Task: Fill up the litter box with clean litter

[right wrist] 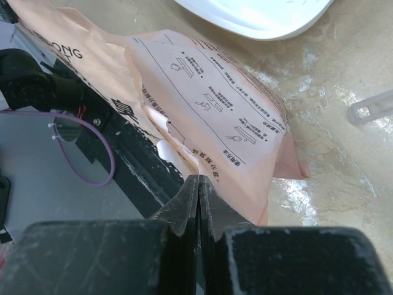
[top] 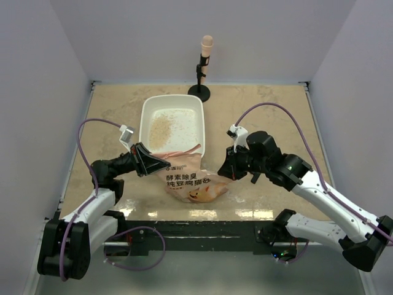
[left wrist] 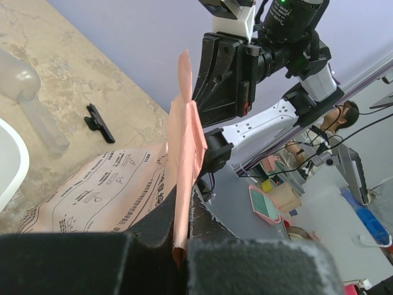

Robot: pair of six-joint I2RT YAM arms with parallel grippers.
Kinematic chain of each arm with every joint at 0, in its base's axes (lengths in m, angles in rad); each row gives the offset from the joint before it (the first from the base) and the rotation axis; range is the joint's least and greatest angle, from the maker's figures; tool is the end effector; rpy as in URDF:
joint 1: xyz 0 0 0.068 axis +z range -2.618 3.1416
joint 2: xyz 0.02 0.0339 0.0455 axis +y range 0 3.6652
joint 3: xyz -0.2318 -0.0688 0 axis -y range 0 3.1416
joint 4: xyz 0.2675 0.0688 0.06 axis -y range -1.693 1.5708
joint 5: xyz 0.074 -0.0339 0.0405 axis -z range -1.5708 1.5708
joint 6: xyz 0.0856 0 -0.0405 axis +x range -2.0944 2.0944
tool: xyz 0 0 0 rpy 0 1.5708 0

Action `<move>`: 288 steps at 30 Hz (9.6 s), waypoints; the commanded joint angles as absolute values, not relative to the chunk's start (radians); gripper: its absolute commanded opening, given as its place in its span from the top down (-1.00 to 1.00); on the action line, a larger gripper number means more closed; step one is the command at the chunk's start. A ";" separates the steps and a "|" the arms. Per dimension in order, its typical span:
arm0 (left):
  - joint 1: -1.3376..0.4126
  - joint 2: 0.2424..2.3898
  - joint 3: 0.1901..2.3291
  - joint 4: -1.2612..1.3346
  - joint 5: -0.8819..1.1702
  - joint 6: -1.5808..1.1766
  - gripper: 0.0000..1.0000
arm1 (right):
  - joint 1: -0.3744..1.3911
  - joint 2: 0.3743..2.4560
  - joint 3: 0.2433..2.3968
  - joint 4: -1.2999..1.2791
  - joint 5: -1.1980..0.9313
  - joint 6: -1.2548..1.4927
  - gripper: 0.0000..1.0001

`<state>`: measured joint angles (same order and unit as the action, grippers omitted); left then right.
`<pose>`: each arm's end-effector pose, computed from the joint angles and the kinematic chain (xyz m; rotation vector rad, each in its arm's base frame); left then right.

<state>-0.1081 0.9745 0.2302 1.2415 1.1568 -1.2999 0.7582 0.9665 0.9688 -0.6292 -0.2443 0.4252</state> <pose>0.2128 -0.1019 0.2199 0.3814 1.5876 -1.7438 0.1911 0.2095 0.2727 -0.5302 2.2740 0.9009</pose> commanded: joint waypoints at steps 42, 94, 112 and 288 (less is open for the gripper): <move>-0.235 1.000 0.449 1.898 1.302 -1.262 1.00 | 0.831 1.128 1.054 -0.762 -0.571 0.153 0.71; -0.249 0.742 0.221 1.898 1.223 -1.207 1.00 | 1.075 1.549 1.376 -0.698 -0.572 0.302 -0.07; -0.245 0.655 0.155 1.896 1.098 -1.106 1.00 | 1.186 1.509 1.187 -0.686 -0.003 0.587 -0.18; -0.173 0.819 1.147 0.268 1.531 -0.356 -1.00 | 0.687 0.745 0.902 -0.175 -1.192 0.601 1.00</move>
